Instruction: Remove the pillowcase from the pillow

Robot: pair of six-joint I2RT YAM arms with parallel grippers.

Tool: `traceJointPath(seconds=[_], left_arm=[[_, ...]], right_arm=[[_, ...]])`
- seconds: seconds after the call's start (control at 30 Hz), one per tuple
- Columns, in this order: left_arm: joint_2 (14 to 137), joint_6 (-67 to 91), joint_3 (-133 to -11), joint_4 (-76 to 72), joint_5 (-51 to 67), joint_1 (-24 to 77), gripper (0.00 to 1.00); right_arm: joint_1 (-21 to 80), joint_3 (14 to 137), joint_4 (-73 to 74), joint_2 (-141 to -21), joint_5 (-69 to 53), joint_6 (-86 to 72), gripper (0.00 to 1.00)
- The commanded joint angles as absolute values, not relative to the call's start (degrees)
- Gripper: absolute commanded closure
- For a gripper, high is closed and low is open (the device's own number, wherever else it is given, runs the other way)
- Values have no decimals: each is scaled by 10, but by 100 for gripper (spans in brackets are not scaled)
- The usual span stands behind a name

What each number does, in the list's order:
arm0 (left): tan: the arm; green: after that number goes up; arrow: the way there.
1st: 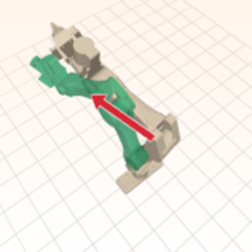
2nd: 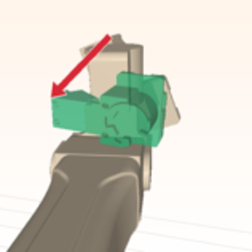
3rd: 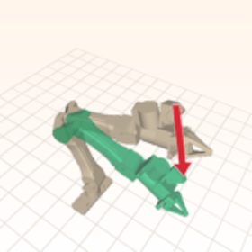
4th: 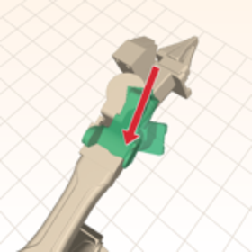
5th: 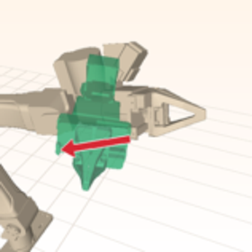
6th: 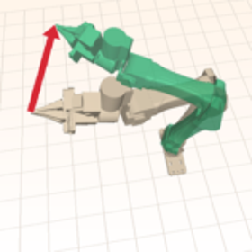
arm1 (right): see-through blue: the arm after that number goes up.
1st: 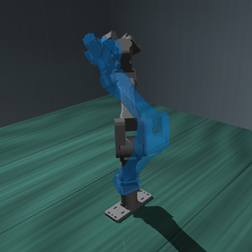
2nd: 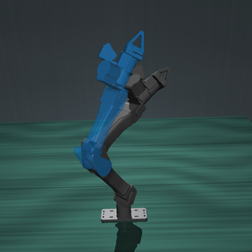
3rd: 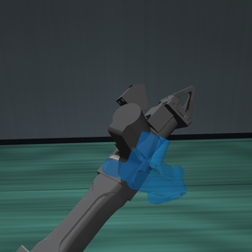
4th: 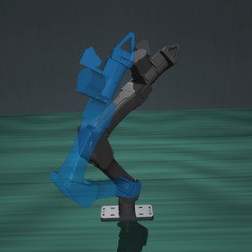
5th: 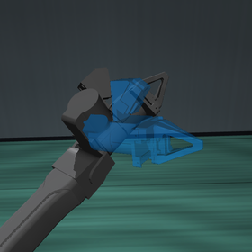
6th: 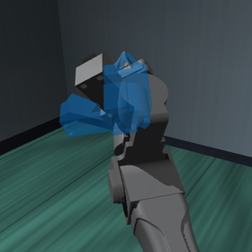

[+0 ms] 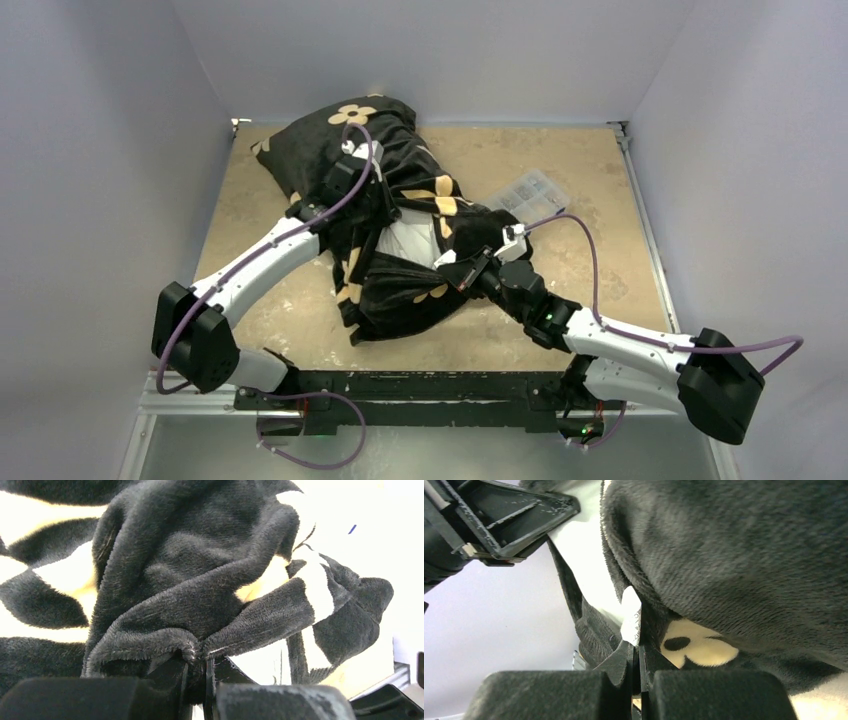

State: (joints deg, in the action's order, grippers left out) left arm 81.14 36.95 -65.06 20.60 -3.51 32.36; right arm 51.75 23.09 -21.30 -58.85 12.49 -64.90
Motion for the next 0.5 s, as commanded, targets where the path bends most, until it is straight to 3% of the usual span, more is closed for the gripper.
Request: traceJointPath(seconds=[0.0,0.3,0.4,0.47], left_arm=[[778,306,-733,247,-54,271,100],[722,246,-712,275,-183,213,100],[714,234,-705,273,-198,210,100],[713,237,-684,253,-154,210,100]], right_arm=[[522,226,-147,-586,129,-666,100],[521,260,-13,-527,205,-728,100],[522,271,-55,-485,172,-647,100],[522,296,-68,-490,150,-598,88]])
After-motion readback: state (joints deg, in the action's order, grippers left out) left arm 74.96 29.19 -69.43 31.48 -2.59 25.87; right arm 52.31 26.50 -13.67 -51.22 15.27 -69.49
